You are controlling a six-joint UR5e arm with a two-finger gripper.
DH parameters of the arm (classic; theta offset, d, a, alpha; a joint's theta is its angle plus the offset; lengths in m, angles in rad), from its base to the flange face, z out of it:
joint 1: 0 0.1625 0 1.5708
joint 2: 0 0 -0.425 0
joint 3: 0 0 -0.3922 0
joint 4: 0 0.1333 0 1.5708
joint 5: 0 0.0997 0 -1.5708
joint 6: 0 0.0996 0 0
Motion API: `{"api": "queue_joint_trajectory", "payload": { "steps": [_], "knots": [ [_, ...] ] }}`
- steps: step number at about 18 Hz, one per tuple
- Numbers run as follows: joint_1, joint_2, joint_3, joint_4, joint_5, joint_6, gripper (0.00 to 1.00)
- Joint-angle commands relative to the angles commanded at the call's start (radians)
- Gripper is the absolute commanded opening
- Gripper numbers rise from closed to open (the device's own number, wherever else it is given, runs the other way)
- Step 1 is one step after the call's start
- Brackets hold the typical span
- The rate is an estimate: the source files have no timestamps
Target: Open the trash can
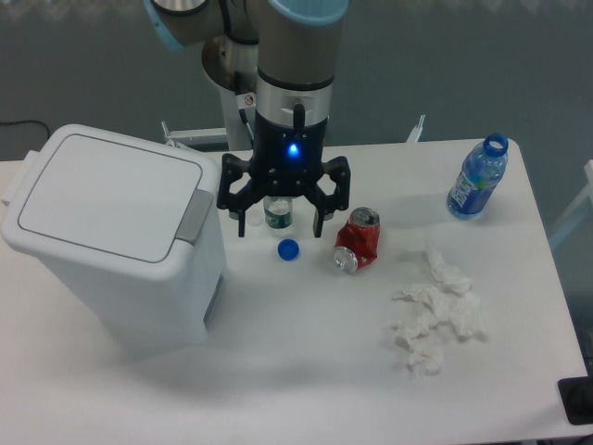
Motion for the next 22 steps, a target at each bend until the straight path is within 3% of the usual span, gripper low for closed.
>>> {"api": "queue_joint_trajectory", "payload": {
  "steps": [22],
  "knots": [
    [0.009, 0.012, -0.002, -0.015, -0.018, -0.014, 1.00]
  ]
}}
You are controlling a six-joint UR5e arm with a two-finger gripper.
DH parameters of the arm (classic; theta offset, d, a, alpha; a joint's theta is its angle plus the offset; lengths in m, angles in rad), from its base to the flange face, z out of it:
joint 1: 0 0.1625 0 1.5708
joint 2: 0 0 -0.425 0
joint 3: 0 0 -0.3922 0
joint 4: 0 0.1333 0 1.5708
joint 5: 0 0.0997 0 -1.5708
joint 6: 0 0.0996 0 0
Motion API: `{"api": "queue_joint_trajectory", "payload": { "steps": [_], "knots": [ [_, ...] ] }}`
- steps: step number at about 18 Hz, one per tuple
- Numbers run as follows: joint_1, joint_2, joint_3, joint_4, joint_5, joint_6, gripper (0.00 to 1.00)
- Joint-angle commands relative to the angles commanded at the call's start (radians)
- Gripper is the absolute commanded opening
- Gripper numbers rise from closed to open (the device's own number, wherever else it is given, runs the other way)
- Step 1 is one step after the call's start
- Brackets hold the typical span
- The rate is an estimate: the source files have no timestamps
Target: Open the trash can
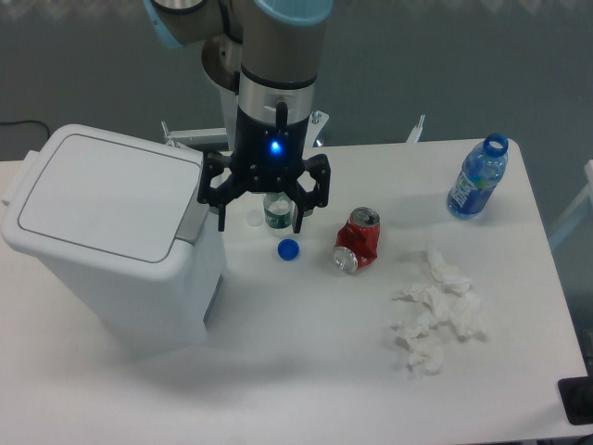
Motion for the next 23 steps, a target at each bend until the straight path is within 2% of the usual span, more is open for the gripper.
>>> {"api": "queue_joint_trajectory", "payload": {
  "steps": [23],
  "knots": [
    [0.032, -0.002, 0.005, 0.006, -0.057, 0.002, 1.00]
  ]
}}
